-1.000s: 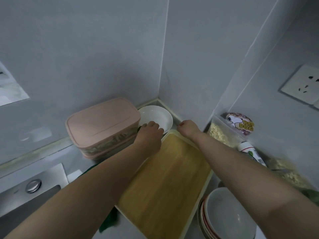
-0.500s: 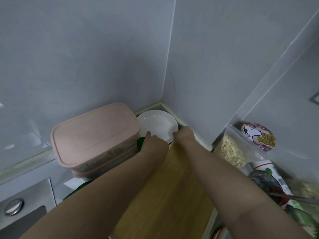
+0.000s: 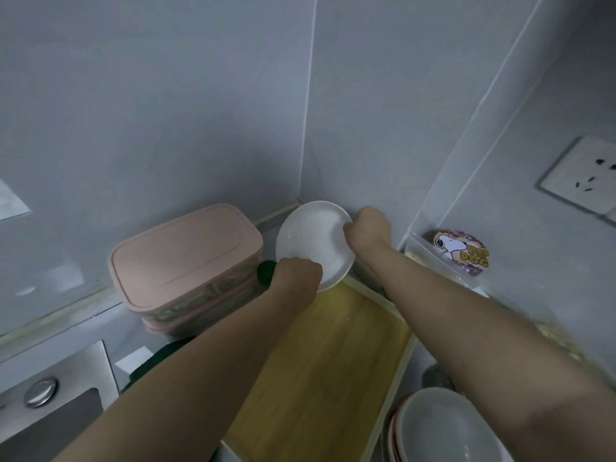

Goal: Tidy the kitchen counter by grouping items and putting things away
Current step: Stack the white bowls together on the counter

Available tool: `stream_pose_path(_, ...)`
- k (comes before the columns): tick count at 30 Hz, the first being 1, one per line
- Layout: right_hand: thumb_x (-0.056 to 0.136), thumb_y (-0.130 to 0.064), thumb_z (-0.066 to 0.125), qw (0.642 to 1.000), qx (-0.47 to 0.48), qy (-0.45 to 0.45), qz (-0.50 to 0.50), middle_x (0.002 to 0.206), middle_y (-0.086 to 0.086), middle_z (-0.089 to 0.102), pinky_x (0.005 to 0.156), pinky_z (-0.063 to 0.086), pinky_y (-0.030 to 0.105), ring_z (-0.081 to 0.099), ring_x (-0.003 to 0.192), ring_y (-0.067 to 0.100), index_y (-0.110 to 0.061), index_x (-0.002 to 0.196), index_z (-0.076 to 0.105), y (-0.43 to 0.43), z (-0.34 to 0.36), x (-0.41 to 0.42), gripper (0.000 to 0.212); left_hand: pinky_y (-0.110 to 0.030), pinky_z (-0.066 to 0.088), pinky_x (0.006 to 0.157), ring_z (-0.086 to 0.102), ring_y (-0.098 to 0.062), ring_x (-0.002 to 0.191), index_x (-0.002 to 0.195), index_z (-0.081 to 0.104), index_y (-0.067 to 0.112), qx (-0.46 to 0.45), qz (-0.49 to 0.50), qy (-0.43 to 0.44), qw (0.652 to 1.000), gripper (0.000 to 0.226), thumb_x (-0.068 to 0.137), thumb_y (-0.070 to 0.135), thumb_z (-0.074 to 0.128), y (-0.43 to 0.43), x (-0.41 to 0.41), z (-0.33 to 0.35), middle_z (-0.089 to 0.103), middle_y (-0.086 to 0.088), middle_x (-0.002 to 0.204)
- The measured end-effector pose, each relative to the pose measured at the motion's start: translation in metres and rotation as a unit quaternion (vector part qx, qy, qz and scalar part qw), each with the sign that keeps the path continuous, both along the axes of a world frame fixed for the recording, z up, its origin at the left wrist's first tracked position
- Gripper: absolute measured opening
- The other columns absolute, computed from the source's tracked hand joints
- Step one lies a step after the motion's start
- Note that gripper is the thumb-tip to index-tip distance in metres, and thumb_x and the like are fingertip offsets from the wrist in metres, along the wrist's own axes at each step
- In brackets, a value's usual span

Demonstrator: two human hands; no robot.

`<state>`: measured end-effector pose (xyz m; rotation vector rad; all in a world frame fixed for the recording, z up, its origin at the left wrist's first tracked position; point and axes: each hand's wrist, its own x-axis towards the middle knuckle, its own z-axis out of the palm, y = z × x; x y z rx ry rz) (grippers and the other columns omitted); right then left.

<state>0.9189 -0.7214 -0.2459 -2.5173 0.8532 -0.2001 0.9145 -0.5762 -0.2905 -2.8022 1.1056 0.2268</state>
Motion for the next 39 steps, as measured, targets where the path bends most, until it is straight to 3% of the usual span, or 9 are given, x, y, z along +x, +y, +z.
stream_pose_path(4,0.084,-0.007,0.048,0.999,-0.028,-0.028,0.007,0.096,0.015,0.063,0.068,0.035,0.028,0.059,0.095,0.034,-0.005,0.083,0.055,-0.007,0.021,-0.019,0.008,-0.034,0.047,0.084,0.056,-0.023,0.103,0.12,0.048,0.013,-0.094,0.043,0.053,0.993,0.026,0.099,0.019,0.035,0.0,-0.012,0.007,0.056,-0.006,0.118)
stream_pose_path(9,0.083,-0.009,0.046,0.998,-0.007,-0.049,-0.024,0.109,0.015,0.064,0.073,0.036,0.029,0.058,0.102,0.035,-0.008,0.103,0.062,-0.017,0.037,-0.06,0.025,-0.038,0.043,0.098,0.045,-0.024,0.121,0.134,0.045,0.013,-0.186,0.061,0.074,0.978,0.038,0.098,0.021,0.035,0.005,-0.031,0.02,0.048,-0.007,0.134)
stream_pose_path(15,0.085,-0.005,0.044,0.996,0.02,-0.08,-0.045,0.107,0.014,0.067,0.073,0.039,0.029,0.06,0.101,0.034,-0.009,0.105,0.065,-0.022,0.046,-0.12,0.029,-0.044,0.025,0.115,0.015,-0.028,0.144,0.15,0.011,0.023,-0.228,0.058,0.025,0.972,0.066,0.095,0.023,0.046,0.011,-0.068,0.026,0.009,-0.004,0.159)
stream_pose_path(20,0.083,-0.001,0.044,0.989,0.071,-0.114,-0.055,0.104,0.013,0.068,0.075,0.049,0.03,0.063,0.095,0.034,-0.007,0.101,0.068,-0.033,0.057,-0.179,0.031,-0.043,0.036,0.106,0.03,-0.03,0.137,0.15,0.009,0.019,-0.318,0.085,0.091,0.94,0.074,0.091,0.015,0.053,0.004,-0.11,0.045,0.016,-0.008,0.156)
stream_pose_path(23,0.078,0.002,0.043,0.984,0.1,-0.132,-0.074,0.097,0.017,0.068,0.071,0.043,0.029,0.062,0.095,0.035,-0.004,0.092,0.069,-0.04,0.057,-0.221,0.03,-0.037,0.045,0.088,0.048,-0.026,0.118,0.143,0.026,0.013,-0.419,0.149,0.203,0.872,0.058,0.092,0.013,0.052,-0.003,-0.142,0.057,0.043,-0.01,0.138)
stream_pose_path(26,0.076,0.004,0.041,0.977,0.128,-0.143,-0.092,0.086,0.012,0.063,0.071,0.045,0.031,0.062,0.092,0.034,-0.009,0.082,0.065,-0.044,0.058,-0.251,0.027,-0.03,0.041,0.077,0.048,-0.019,0.097,0.135,0.038,0.009,-0.433,0.205,0.223,0.849,0.039,0.097,0.015,0.043,-0.01,-0.17,0.067,0.054,-0.009,0.123)
stream_pose_path(33,0.077,0.004,0.041,0.968,0.151,-0.134,-0.15,0.096,0.015,0.064,0.066,0.05,0.036,0.059,0.084,0.032,-0.006,0.094,0.064,-0.069,0.051,-0.33,0.031,-0.044,0.055,0.079,0.055,-0.034,0.107,0.13,0.051,0.007,-0.486,0.224,0.312,0.785,0.052,0.08,0.007,0.04,-0.034,-0.234,0.087,0.056,-0.015,0.123)
stream_pose_path(35,0.077,0.003,0.042,0.968,0.146,-0.124,-0.163,0.098,0.017,0.065,0.069,0.053,0.039,0.061,0.087,0.034,-0.006,0.096,0.065,-0.077,0.047,-0.354,0.031,-0.046,0.057,0.077,0.055,-0.034,0.104,0.13,0.051,0.008,-0.484,0.213,0.332,0.782,0.051,0.081,0.001,0.039,-0.041,-0.252,0.089,0.055,-0.01,0.115)
stream_pose_path(39,0.08,0.003,0.045,0.973,0.116,-0.099,-0.176,0.105,0.018,0.065,0.075,0.044,0.031,0.06,0.098,0.034,-0.001,0.103,0.064,-0.092,0.04,-0.401,0.03,-0.044,0.058,0.071,0.059,-0.033,0.097,0.129,0.052,0.008,-0.458,0.165,0.294,0.823,0.049,0.082,-0.001,0.043,-0.06,-0.29,0.087,0.057,-0.01,0.114)
